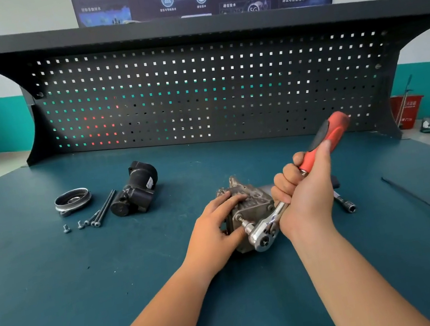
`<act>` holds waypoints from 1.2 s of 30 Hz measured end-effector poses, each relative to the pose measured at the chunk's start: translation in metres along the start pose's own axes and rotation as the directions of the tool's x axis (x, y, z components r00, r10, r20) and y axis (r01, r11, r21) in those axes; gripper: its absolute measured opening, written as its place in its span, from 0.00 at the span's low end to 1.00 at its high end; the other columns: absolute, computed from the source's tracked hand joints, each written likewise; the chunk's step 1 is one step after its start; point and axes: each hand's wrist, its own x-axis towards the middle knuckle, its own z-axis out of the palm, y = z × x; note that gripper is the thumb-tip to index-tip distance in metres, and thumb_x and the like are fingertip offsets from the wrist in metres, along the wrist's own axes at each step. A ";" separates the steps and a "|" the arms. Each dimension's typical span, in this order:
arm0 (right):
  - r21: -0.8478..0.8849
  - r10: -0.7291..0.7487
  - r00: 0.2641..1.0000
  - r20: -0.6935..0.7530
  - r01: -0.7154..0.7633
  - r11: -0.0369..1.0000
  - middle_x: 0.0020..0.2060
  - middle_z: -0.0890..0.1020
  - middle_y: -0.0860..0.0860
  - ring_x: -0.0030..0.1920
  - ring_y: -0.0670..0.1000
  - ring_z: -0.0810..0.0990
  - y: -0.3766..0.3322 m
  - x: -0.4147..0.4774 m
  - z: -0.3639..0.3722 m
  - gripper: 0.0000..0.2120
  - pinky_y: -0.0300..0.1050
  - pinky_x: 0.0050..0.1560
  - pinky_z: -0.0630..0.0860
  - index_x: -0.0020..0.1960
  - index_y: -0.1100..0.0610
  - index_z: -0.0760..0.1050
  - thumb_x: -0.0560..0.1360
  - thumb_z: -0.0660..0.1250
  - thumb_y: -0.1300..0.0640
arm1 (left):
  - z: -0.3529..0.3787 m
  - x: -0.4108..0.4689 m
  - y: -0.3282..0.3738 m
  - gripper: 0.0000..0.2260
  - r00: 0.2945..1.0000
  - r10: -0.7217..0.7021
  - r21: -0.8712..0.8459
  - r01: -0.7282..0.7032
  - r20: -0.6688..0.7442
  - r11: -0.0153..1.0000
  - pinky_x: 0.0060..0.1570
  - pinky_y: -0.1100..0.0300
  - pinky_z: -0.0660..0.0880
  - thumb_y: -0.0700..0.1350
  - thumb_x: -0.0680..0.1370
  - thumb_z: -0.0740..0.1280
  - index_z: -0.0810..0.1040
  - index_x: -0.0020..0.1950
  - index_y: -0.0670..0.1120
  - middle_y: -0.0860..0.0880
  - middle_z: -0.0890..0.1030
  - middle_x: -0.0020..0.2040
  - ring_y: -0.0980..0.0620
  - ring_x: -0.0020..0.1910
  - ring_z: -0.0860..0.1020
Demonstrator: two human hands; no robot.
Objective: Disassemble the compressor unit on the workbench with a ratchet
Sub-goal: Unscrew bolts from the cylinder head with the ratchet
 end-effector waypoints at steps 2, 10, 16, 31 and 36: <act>-0.007 0.001 1.000 0.011 -0.001 1.000 0.21 0.58 0.44 0.20 0.44 0.54 0.000 -0.001 0.000 0.22 0.33 0.18 0.52 0.34 0.52 0.63 0.79 0.53 0.39 | 0.000 -0.001 0.000 0.27 1.000 -0.005 0.001 0.005 0.010 1.000 0.63 0.52 0.72 0.42 0.70 0.74 0.70 0.60 0.67 0.57 0.69 0.68 0.61 0.68 0.65; -0.078 0.028 0.997 0.074 -0.022 0.997 0.20 0.57 0.44 0.19 0.44 0.53 -0.004 0.000 0.002 0.22 0.33 0.20 0.51 0.34 0.53 0.60 0.80 0.52 0.40 | -0.001 -0.001 0.001 0.29 1.000 -0.008 0.002 0.008 0.017 1.000 0.63 0.52 0.72 0.41 0.69 0.74 0.69 0.58 0.70 0.62 0.68 0.65 0.63 0.67 0.64; -0.453 0.105 0.781 0.616 0.242 0.858 0.21 0.63 0.44 0.19 0.41 0.58 0.011 -0.011 0.032 0.17 0.34 0.20 0.57 0.35 0.56 0.62 0.75 0.62 0.46 | 0.000 -0.001 0.000 0.20 1.000 0.012 -0.032 -0.011 0.017 0.999 0.52 0.56 0.75 0.46 0.65 0.69 0.77 0.53 0.65 0.63 0.74 0.58 0.57 0.59 0.73; -0.403 0.140 0.844 0.517 0.096 0.910 0.19 0.60 0.43 0.18 0.42 0.55 -0.005 -0.008 0.028 0.19 0.33 0.20 0.54 0.36 0.56 0.63 0.67 0.58 0.39 | 0.000 -0.031 0.031 0.16 0.922 -0.388 -0.489 0.336 -0.005 0.805 0.24 0.66 0.69 0.50 0.75 0.67 0.79 0.33 0.41 0.47 0.80 0.27 0.52 0.20 0.73; -0.387 0.079 0.844 0.531 0.158 0.909 0.19 0.62 0.43 0.18 0.41 0.56 -0.001 -0.017 0.027 0.18 0.32 0.19 0.56 0.36 0.58 0.63 0.67 0.58 0.42 | 0.018 -0.022 0.036 0.23 0.848 -0.503 -0.642 0.481 0.168 0.597 0.20 0.66 0.55 0.48 0.75 0.68 0.65 0.22 0.50 0.53 0.66 0.22 0.56 0.20 0.58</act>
